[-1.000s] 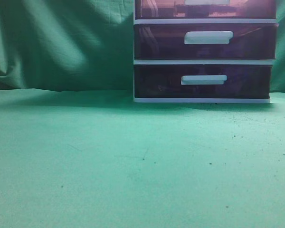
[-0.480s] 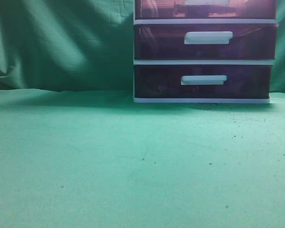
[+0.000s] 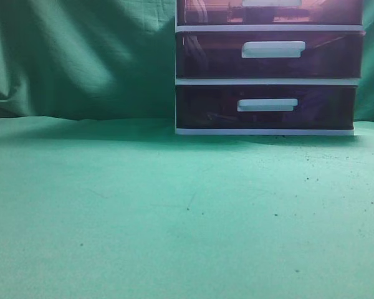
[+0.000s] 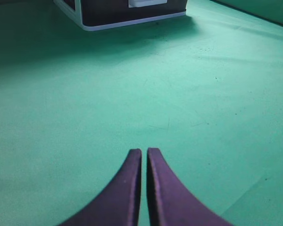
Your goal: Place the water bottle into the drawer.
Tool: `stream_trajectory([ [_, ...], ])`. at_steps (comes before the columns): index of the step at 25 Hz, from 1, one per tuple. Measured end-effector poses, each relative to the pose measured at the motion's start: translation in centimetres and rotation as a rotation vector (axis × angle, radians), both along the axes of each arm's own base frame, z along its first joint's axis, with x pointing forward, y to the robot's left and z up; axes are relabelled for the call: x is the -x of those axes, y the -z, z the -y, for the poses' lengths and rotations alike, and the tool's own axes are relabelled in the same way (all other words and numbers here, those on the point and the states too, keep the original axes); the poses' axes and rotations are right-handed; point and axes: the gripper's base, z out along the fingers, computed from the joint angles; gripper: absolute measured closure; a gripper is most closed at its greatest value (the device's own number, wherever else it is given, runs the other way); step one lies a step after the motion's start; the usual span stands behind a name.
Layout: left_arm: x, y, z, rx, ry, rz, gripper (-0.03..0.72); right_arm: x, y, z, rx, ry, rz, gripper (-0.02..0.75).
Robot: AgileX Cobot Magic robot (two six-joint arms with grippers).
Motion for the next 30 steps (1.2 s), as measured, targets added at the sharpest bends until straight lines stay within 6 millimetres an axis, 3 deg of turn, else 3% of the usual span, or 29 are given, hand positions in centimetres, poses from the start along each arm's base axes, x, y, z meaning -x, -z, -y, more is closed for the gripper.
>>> stream_trajectory([
  [8,0.0,0.0,0.0,0.000,0.000,0.000,0.688,0.0,0.1,0.6,0.003,0.112,-0.006,0.690],
  [23,0.0,0.0,-0.1,-0.007,-0.011,0.016,0.688,0.0,0.1,0.6,0.003,0.121,-0.008,0.690],
  [30,-0.9,0.8,-1.7,-0.084,-0.326,0.035,0.688,0.0,0.1,0.6,0.003,0.121,-0.008,0.690],
])
